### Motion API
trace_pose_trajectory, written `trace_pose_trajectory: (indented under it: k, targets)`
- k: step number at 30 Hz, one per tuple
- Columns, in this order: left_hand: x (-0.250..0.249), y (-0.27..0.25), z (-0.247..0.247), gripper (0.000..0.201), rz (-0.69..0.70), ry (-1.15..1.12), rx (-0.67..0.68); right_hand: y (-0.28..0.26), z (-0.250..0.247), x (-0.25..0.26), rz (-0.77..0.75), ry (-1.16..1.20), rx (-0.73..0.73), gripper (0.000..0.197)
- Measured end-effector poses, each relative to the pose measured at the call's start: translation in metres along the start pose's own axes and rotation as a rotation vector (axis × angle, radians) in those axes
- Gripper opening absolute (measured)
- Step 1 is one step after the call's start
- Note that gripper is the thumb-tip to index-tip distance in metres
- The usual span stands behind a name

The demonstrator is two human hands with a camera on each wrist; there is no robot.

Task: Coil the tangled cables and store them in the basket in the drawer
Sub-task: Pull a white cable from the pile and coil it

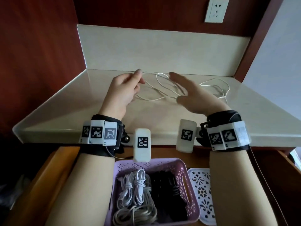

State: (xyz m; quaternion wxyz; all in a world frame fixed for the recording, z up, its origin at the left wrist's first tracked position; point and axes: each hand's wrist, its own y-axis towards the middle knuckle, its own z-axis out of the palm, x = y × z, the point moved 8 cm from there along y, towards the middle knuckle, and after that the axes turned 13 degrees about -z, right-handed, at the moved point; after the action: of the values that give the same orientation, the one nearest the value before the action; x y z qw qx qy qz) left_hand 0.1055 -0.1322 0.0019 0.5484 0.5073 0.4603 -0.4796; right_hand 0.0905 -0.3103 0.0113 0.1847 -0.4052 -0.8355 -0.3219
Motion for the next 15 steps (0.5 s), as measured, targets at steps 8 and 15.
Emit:
trace_pose_trajectory:
  k: [8,15]
  targets:
    - [-0.012,-0.021,0.015,0.036,0.039,0.048,0.224,0.002,-0.012,0.019,-0.153,0.226,-0.417,0.028]
    - [-0.017,-0.06,0.061,0.037,0.052,0.057,0.74,-0.018,-0.039,0.031,-0.18,0.068,-0.756,0.007]
